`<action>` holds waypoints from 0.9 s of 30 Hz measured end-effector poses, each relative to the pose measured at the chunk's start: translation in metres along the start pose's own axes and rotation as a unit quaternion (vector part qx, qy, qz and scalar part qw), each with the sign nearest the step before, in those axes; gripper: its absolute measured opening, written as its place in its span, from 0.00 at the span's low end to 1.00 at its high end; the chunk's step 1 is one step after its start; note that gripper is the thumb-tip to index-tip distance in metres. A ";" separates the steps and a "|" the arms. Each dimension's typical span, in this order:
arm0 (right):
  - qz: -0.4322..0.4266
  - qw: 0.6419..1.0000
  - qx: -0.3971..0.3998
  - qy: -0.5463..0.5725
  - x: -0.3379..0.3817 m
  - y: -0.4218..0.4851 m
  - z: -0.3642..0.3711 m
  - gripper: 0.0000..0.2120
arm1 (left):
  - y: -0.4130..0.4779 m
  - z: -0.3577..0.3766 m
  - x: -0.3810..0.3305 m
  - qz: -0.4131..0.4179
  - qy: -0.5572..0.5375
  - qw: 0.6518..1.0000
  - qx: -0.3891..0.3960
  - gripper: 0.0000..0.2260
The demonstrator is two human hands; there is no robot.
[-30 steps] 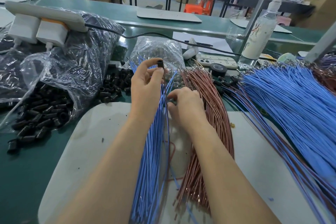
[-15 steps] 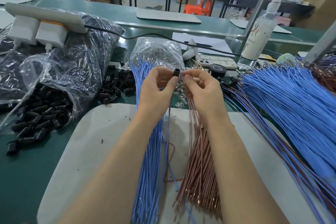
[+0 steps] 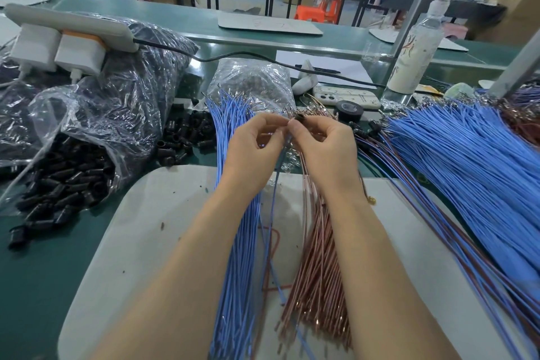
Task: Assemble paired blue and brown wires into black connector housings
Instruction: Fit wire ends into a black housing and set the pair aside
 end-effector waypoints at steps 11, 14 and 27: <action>-0.007 1.000 -0.015 -0.019 -0.001 -0.001 0.000 0.07 | -0.001 0.001 0.005 -0.026 0.076 0.997 -0.002 0.03; 0.002 1.000 -0.005 -0.016 -0.003 -0.001 0.003 0.06 | -0.001 0.000 0.005 -0.028 0.059 0.998 -0.009 0.03; 0.001 1.000 -0.015 -0.022 -0.005 0.000 0.004 0.08 | 0.000 0.002 0.009 -0.048 0.047 0.998 0.002 0.04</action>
Point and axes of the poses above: each hand's wrist, its own y-axis towards the middle knuckle, its own z-axis out of the palm, x = y × z, the point moved 3 cm from there along y, towards the middle knuckle, and after that the axes turned 14 degrees about x, right-handed, at the moved point
